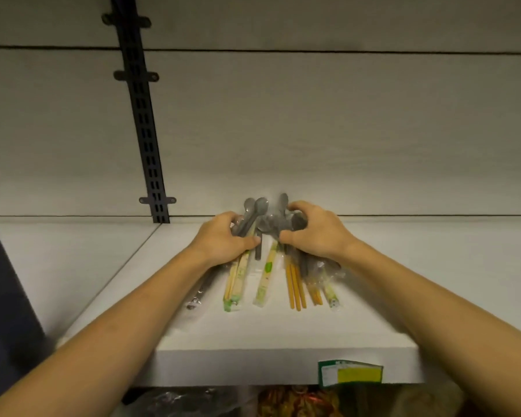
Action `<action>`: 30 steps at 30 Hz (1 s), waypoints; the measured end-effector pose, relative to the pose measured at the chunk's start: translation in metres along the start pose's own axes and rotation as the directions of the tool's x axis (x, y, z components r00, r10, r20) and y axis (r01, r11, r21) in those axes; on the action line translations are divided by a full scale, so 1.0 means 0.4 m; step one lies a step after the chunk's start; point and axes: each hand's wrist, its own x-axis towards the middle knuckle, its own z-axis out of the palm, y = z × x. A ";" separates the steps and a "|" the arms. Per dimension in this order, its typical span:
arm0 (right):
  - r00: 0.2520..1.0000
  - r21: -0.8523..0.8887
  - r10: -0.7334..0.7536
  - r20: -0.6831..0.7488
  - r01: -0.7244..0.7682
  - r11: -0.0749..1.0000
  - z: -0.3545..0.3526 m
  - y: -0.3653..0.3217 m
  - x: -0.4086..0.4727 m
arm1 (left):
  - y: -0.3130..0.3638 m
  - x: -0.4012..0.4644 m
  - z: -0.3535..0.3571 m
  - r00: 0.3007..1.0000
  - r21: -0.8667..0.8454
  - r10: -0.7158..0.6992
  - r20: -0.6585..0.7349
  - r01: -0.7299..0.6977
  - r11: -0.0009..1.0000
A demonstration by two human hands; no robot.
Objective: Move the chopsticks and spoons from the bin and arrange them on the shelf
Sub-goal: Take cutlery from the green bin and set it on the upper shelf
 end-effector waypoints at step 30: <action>0.971 0.463 0.236 -0.023 -0.199 0.864 -0.042 0.040 0.041 | 0.004 -0.013 -0.064 0.976 -0.313 -0.111 -0.185 0.049 0.949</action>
